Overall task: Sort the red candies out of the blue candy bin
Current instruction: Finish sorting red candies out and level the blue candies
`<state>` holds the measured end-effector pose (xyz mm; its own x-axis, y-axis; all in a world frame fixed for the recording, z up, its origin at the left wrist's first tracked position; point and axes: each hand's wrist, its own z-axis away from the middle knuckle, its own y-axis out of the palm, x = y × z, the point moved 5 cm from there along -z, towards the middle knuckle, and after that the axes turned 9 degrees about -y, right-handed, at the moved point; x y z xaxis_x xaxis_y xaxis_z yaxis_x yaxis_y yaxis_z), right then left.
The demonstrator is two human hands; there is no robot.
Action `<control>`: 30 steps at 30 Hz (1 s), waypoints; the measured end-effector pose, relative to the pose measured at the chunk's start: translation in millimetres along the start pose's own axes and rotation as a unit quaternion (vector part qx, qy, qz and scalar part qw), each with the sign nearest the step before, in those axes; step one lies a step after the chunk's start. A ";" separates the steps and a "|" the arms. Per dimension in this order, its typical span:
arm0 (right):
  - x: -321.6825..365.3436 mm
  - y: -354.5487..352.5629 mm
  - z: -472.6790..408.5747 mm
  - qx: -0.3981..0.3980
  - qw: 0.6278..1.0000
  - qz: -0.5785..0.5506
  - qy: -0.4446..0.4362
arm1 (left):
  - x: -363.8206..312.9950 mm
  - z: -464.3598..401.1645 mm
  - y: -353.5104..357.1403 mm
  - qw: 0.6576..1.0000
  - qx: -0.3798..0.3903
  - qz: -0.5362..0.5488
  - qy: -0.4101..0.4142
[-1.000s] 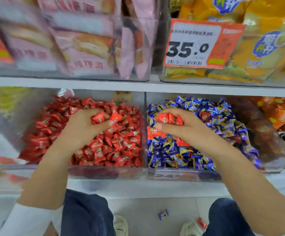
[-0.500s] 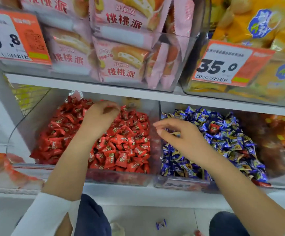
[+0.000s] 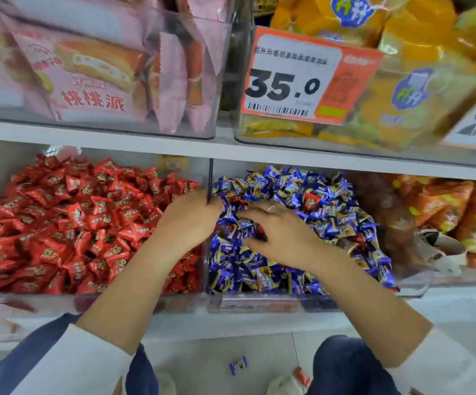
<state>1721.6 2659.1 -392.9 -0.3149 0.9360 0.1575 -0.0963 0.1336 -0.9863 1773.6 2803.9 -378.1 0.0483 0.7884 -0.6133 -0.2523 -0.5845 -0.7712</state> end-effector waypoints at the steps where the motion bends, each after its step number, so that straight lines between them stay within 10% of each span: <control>1: 7.1 8.3 -16.3 0.016 0.999 0.031 -0.022 | 1.0 -1.0 0.7 1.000 0.002 0.004 -0.003; 11: -8.5 48.4 -95.8 0.180 0.969 0.108 0.131 | 2.7 -6.0 -0.8 0.999 0.024 -0.011 0.018; 17: 1.6 42.3 -92.6 0.270 0.931 0.234 0.073 | 5.9 -8.1 -0.7 0.999 0.034 0.019 0.036; 21: -2.0 21.7 -68.6 0.238 0.950 0.199 -0.022 | 3.9 -6.5 -3.0 0.998 0.043 0.016 0.034; 30: -68.8 -38.6 28.7 0.165 0.981 0.033 0.100 | 2.5 -1.5 -1.3 0.999 0.043 0.027 0.004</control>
<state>1719.9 2580.1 -364.3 -0.1421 0.9886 0.0493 -0.3929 -0.0106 -0.9195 1775.5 2806.4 -378.9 0.0400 0.7551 -0.6544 -0.3375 -0.6063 -0.7201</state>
